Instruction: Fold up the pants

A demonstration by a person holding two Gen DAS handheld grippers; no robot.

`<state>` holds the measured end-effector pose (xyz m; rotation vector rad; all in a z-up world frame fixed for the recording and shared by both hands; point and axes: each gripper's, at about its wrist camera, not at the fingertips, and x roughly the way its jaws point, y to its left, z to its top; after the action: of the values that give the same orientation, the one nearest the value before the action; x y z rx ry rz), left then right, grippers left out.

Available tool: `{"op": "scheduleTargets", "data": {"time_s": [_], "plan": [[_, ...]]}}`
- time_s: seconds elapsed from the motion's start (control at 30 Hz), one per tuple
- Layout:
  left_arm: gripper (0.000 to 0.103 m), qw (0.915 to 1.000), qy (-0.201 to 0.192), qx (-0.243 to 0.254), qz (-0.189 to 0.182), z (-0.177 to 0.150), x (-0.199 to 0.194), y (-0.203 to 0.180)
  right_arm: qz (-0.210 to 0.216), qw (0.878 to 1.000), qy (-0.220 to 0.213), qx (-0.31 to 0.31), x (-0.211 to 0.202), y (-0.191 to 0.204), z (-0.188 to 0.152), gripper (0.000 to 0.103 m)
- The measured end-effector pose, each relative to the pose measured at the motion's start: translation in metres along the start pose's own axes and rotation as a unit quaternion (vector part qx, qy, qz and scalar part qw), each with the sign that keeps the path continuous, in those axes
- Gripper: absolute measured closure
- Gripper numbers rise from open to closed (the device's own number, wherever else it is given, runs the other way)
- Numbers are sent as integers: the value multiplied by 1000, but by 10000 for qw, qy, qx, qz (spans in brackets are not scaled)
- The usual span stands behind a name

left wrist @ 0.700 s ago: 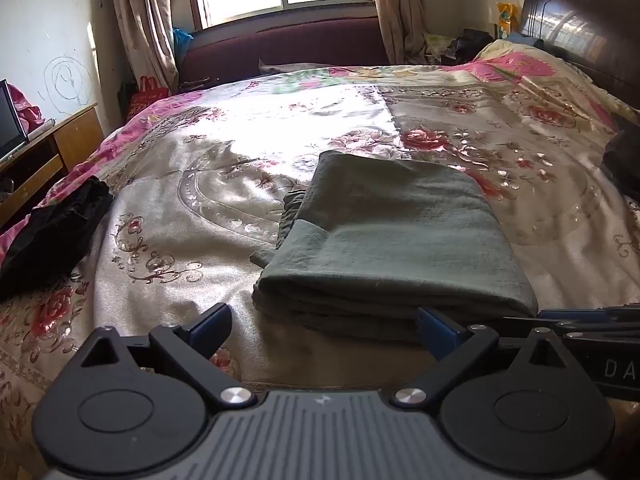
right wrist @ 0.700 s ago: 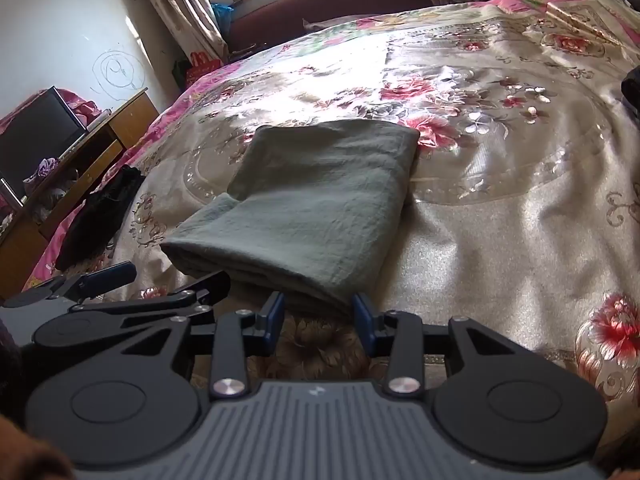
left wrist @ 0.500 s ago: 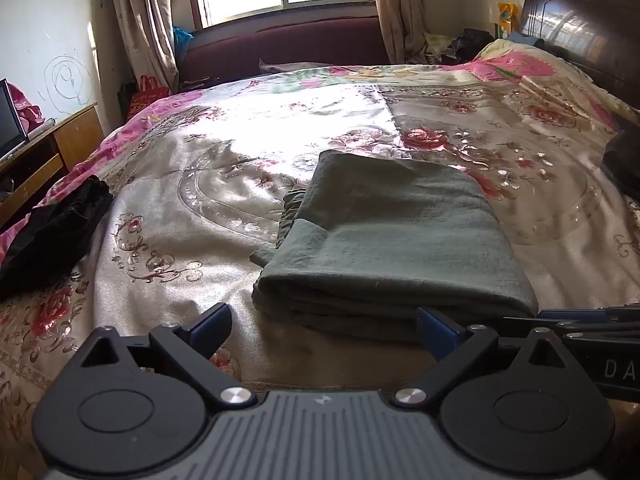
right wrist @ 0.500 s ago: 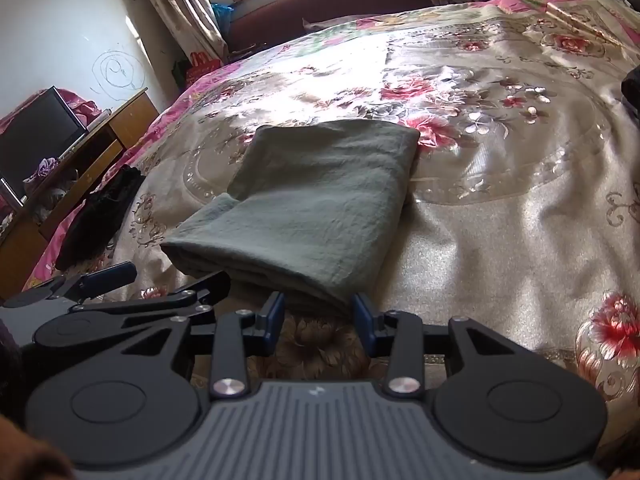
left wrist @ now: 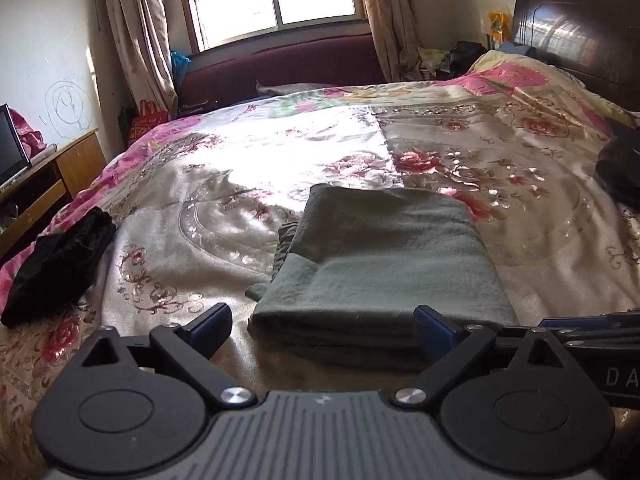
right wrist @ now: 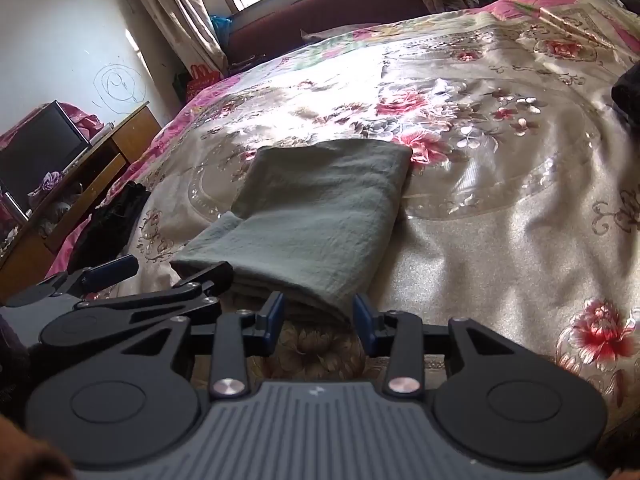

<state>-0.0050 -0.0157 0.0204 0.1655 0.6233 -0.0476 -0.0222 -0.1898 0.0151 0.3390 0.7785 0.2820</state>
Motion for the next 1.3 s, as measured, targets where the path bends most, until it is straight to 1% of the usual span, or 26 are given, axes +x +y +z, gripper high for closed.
{"op": "scheduleTargets", "data": {"time_s": [0.13,0.27,0.43,0.57,0.67,0.8,0.93,1.07,1.3], "plan": [[0,10000,-23,35,-69,7,2,-10,-45,9999,-68,81,-5,-11,4,63],[0,9994,-64,322,-95,19,7,-35,-127,9995,-163,251,-8,-29,9,63],[0,9987,-55,474,-201,29,18,-58,-369,9984,-266,322,-12,-48,16,63],[0,9982,-42,561,-204,32,25,-71,-588,9975,-315,216,-12,-53,18,63],[0,9977,-87,657,-138,32,28,-79,-762,9963,-382,91,-11,-55,19,63],[0,9974,-100,705,-139,36,33,-89,-797,9957,-429,187,-12,-67,22,63],[0,9966,-209,790,-142,41,35,-105,-1019,9934,-509,114,-16,-76,27,63],[0,9955,-339,869,-188,46,35,-120,-1214,9907,-611,70,-23,-86,30,63],[0,9953,-226,845,-417,47,41,-142,-1567,9860,-577,-17,-30,-105,32,64]]}}
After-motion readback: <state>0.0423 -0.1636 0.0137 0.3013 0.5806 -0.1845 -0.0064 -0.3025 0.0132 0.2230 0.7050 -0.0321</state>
